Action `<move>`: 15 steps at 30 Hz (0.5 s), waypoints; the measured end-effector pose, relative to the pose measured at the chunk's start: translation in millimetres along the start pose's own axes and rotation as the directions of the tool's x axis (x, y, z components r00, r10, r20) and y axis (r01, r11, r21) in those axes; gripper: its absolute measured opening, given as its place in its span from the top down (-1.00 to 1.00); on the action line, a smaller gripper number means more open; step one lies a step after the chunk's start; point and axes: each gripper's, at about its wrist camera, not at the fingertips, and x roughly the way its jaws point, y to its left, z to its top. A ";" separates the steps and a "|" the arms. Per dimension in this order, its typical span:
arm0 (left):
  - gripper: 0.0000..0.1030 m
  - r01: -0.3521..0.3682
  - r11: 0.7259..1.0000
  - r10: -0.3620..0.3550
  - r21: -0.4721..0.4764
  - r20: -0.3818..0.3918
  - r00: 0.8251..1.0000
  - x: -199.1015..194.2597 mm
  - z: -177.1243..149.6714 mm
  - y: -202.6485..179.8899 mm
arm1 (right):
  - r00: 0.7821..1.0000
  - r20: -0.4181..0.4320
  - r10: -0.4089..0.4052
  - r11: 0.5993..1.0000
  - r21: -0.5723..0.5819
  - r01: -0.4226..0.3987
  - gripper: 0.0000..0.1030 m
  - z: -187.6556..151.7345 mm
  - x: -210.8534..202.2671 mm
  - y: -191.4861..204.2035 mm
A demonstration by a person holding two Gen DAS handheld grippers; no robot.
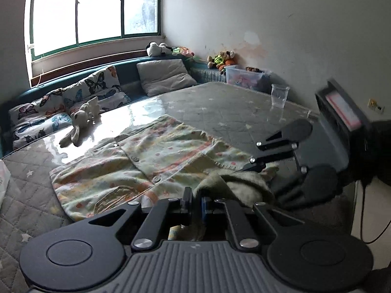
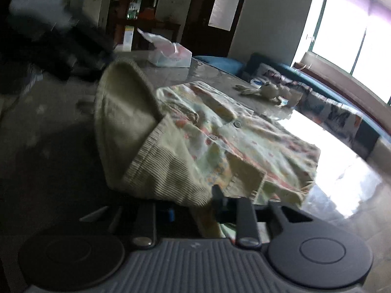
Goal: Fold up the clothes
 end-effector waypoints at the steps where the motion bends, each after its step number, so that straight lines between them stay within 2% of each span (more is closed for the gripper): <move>1: 0.76 -0.004 1.000 0.004 0.007 -0.001 1.000 -1.7 -3.0 -1.6 | 1.000 -0.002 0.013 0.999 0.031 -0.013 0.69 2.8 -0.7 -4.8; 3: 0.68 -0.012 1.000 0.012 0.021 -0.002 1.000 -5.3 -9.4 -5.1 | 0.999 -0.005 0.039 0.995 0.094 -0.038 0.75 8.5 -2.2 -14.7; 5: 0.34 -0.028 0.999 0.029 0.040 -0.003 1.000 -8.8 -16.7 -9.7 | 0.998 -0.005 0.057 0.987 0.148 -0.055 0.76 14.4 -5.4 -23.1; 10: -0.08 -0.120 0.983 0.120 0.140 0.009 0.993 -13.1 -34.9 -25.7 | 0.998 -0.010 0.059 0.977 0.207 -0.056 0.77 27.5 -6.6 -32.2; 13: -0.14 -0.171 0.963 0.174 0.208 0.001 0.985 -8.7 -44.4 -33.9 | 0.998 -0.022 0.058 0.969 0.241 -0.051 0.77 33.3 -4.2 -35.5; 15: -0.14 -0.226 0.936 0.233 0.269 0.005 0.972 -2.5 -51.9 -39.1 | 0.999 -0.020 0.048 0.971 0.236 -0.042 0.77 35.9 -5.2 -34.4</move>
